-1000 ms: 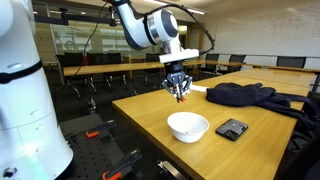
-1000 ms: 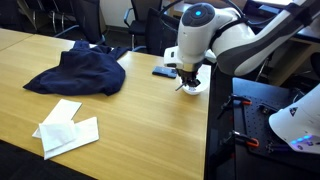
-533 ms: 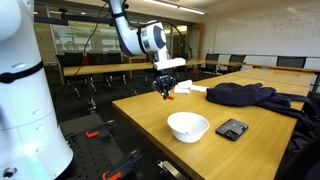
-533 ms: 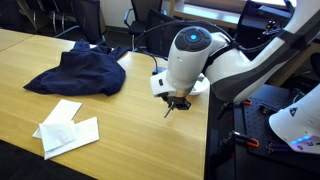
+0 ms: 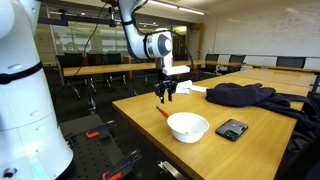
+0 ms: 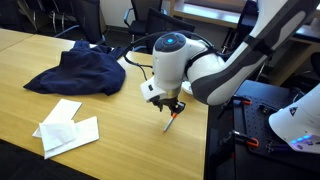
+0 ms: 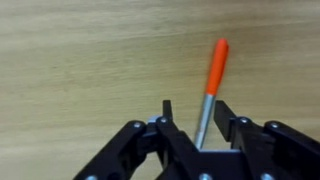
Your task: Take the pen out of the bowl and put it on the table
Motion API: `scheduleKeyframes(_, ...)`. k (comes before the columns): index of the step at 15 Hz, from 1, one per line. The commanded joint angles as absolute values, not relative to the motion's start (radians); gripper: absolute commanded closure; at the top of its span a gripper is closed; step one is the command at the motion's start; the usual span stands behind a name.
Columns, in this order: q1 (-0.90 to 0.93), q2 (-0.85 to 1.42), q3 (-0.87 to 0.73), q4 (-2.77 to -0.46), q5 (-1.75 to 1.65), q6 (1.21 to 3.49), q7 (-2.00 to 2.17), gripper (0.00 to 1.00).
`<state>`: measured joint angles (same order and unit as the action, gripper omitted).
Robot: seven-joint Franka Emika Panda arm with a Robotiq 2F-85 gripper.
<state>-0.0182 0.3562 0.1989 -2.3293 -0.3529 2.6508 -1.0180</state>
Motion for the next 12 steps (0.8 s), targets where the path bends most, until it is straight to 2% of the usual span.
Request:
scheduleKeyframes(1,-0.055,0.277,0.198,-2.328,-0.208,2.5,-1.001,0.17)
scheduleKeyframes(3,-0.059,0.236,0.166,-2.325,-0.163,2.441,-0.963,0.02)
scheduleKeyframes(4,-0.061,0.213,0.15,-2.324,-0.142,2.413,-0.941,0.0)
scheduleKeyframes(12,-0.028,0.146,0.068,-2.313,-0.2,2.318,-0.539,0.0)
